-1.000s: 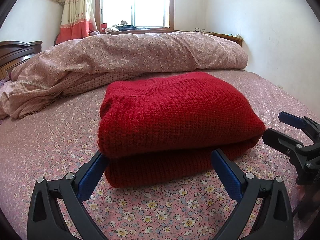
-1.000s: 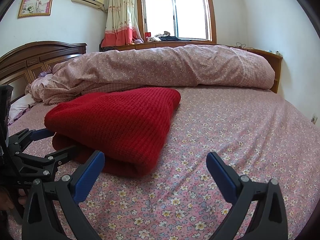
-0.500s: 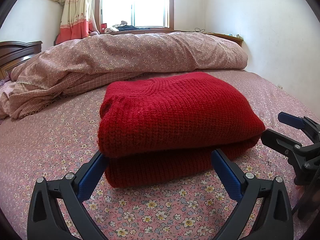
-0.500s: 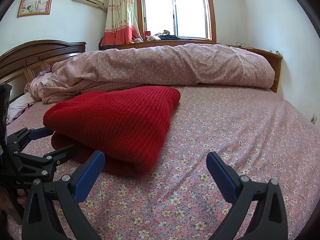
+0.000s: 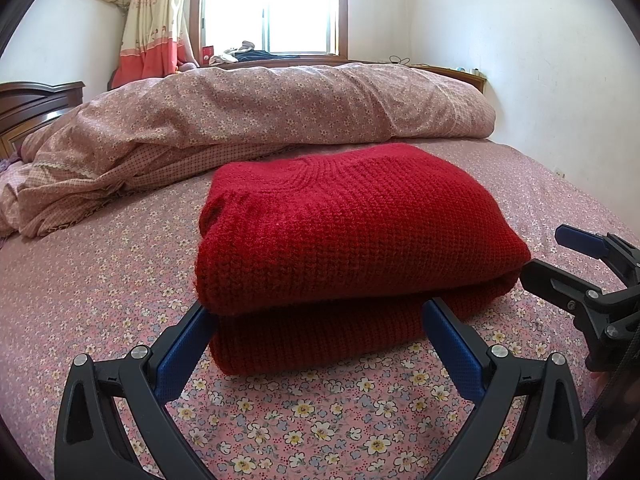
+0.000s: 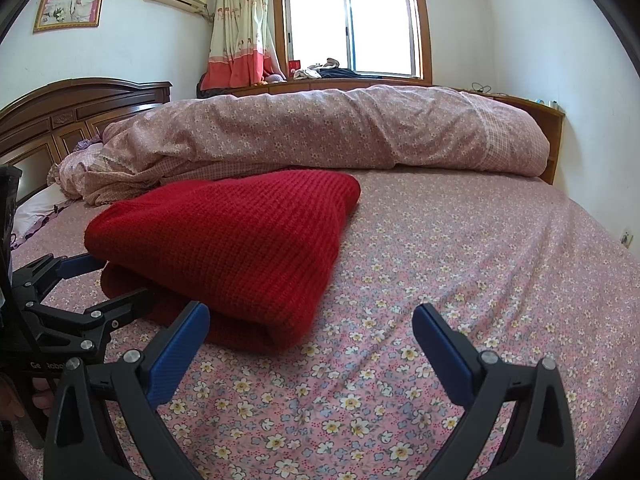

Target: Fold small clothes

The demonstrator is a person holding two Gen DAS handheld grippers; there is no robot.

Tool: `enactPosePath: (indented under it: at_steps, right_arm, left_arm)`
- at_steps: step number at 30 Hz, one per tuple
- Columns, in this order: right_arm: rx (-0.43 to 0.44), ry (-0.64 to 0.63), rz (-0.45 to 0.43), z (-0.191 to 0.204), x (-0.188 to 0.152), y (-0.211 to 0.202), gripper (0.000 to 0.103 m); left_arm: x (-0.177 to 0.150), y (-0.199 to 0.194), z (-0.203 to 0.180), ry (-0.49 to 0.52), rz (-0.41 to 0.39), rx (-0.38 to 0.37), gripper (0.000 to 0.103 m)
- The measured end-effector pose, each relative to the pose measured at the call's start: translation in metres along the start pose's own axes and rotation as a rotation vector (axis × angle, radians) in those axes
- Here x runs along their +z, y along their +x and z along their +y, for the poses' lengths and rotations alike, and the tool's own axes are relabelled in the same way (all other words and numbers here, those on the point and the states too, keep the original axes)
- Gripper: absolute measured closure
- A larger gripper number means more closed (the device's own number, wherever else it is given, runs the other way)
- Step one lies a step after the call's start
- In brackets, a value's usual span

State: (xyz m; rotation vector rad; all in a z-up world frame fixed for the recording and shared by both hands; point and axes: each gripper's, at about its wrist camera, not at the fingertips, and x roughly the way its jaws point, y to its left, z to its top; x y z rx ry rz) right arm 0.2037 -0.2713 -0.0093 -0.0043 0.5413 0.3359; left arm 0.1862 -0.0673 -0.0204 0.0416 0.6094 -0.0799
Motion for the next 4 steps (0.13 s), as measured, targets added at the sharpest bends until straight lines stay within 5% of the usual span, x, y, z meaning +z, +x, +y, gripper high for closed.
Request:
enactPosePath:
  at_steps: [4]
  right_arm:
    - [0.000, 0.000, 0.001, -0.0007, -0.0003, 0.0007, 0.000]
  left_arm:
    - [-0.0006, 0.0002, -0.0007, -0.001, 0.002, -0.001, 0.004]
